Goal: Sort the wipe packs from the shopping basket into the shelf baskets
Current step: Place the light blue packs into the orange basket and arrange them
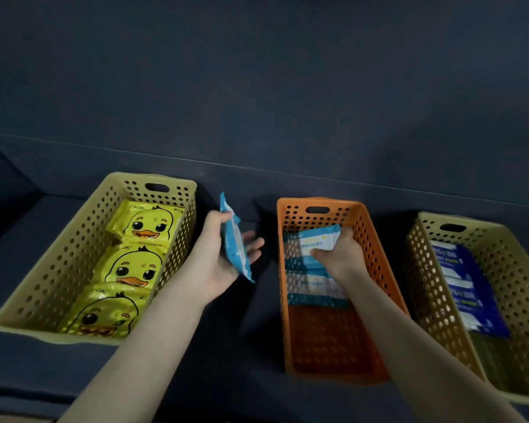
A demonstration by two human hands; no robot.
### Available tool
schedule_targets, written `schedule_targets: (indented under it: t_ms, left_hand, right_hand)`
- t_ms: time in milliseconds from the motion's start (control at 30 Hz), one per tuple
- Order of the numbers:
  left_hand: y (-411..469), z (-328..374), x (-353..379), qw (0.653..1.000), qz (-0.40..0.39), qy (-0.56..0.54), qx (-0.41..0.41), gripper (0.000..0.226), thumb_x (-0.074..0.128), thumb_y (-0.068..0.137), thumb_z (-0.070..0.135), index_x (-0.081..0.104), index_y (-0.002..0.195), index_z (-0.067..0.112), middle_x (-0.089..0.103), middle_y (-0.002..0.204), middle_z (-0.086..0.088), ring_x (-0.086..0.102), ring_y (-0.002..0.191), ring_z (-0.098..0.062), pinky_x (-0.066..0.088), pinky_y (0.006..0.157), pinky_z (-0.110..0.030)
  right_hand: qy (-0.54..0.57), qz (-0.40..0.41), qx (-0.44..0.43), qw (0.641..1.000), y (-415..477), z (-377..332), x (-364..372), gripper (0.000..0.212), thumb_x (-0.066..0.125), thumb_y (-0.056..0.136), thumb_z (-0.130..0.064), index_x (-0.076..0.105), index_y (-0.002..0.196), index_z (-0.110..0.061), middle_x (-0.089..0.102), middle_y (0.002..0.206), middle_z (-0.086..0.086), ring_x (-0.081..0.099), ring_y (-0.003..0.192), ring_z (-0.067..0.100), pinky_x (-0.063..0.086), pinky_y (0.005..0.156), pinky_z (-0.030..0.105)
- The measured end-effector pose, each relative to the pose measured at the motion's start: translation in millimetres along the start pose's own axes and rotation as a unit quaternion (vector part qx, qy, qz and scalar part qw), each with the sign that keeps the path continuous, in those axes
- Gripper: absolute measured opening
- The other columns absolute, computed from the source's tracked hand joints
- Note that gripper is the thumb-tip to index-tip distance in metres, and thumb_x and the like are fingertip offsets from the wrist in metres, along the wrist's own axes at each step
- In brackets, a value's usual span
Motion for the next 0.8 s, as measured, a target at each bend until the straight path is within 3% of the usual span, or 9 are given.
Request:
schedule_targets:
  t_ms: [67, 133, 267, 333, 467, 633, 733, 800]
  left_hand:
    - [-2, 1, 2, 1.0, -0.013, -0.005, 0.003, 0.05, 0.042, 0.096, 0.041, 0.045, 0.136, 0.011, 0.055, 0.129, -0.015, 0.062, 0.11, -0.033, 0.045, 0.102, -0.043]
    - [-2, 1, 1, 1.0, -0.001, 0.01, 0.02, 0.05, 0.04, 0.099, 0.043, 0.047, 0.136, 0.01, 0.058, 0.131, -0.016, 0.064, 0.109, -0.032, 0.049, 0.096, -0.041]
    - [-10, 2, -3, 0.996, 0.026, 0.063, 0.065, 0.036, 0.04, 0.101, 0.043, 0.061, 0.118, 0.02, 0.07, 0.112, -0.005, 0.068, 0.098, -0.021, 0.054, 0.079, -0.039]
    - [-14, 2, -3, 0.99, 0.025, 0.103, 0.088, 0.035, 0.036, 0.101, 0.046, 0.062, 0.112, 0.026, 0.071, 0.104, 0.003, 0.068, 0.094, -0.014, 0.053, 0.077, -0.036]
    - [-21, -1, 1, 0.988, 0.027, 0.088, 0.125, 0.03, 0.039, 0.102, 0.038, 0.06, 0.119, 0.025, 0.068, 0.112, 0.004, 0.068, 0.097, -0.011, 0.053, 0.083, -0.035]
    - [-34, -18, 11, 0.981, -0.025, 0.09, 0.169, 0.027, 0.052, 0.098, 0.012, 0.055, 0.124, 0.017, 0.068, 0.118, -0.003, 0.069, 0.104, -0.019, 0.059, 0.078, -0.038]
    - [-37, -29, 14, 0.977, -0.023, 0.111, 0.179, 0.033, 0.058, 0.094, 0.007, 0.053, 0.126, 0.013, 0.066, 0.12, -0.007, 0.068, 0.105, -0.021, 0.059, 0.081, -0.037]
    - [-36, -35, 15, 0.976, -0.029, 0.117, 0.18, 0.034, 0.061, 0.091, 0.005, 0.053, 0.124, 0.009, 0.067, 0.119, -0.009, 0.068, 0.106, -0.022, 0.057, 0.087, -0.04]
  right_hand:
    - [-0.037, 0.007, -0.018, 0.999, 0, 0, 1, 0.076, 0.07, 0.087, -0.018, 0.023, 0.146, -0.007, 0.057, 0.124, 0.018, 0.062, 0.102, 0.031, 0.048, 0.076, 0.032]
    - [-0.066, 0.022, -0.047, 0.996, -1, 1, 0, 0.074, 0.072, 0.086, -0.019, 0.028, 0.144, -0.009, 0.052, 0.131, 0.017, 0.058, 0.11, 0.031, 0.049, 0.086, 0.034]
    - [-0.06, 0.048, -0.102, 0.992, -6, -1, -7, 0.067, 0.068, 0.089, -0.024, 0.032, 0.144, -0.01, 0.04, 0.145, 0.014, 0.054, 0.119, 0.028, 0.046, 0.095, 0.036]
    - [-0.041, 0.045, -0.142, 0.988, -8, -4, -12, 0.053, 0.063, 0.091, -0.032, 0.046, 0.137, -0.011, 0.052, 0.136, 0.009, 0.056, 0.117, 0.024, 0.046, 0.094, 0.034]
    - [0.138, -0.084, -0.126, 0.979, -25, -12, -18, 0.028, 0.052, 0.096, -0.04, 0.065, 0.111, -0.02, 0.069, 0.109, -0.002, 0.065, 0.101, 0.014, 0.05, 0.095, 0.035]
    - [0.343, -0.25, -0.058, 0.904, -51, -19, -20, 0.043, 0.058, 0.092, -0.043, 0.059, 0.124, -0.013, 0.071, 0.113, 0.008, 0.069, 0.102, 0.023, 0.054, 0.093, 0.04]
    - [0.415, -0.298, -0.074, 0.857, -60, -17, -28, 0.039, 0.063, 0.09, -0.028, 0.06, 0.123, -0.007, 0.069, 0.116, 0.013, 0.068, 0.105, 0.026, 0.054, 0.09, 0.043]
    - [0.4, -0.289, -0.093, 0.865, -65, -13, -33, 0.033, 0.066, 0.087, -0.011, 0.061, 0.119, -0.005, 0.071, 0.111, 0.013, 0.07, 0.096, 0.022, 0.058, 0.078, 0.036]
Point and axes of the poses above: each hand's wrist, its own y-axis towards the middle knuckle, its own x-axis out of the palm, z = x × y, the point moved 1 cm from there along y, towards the middle knuckle
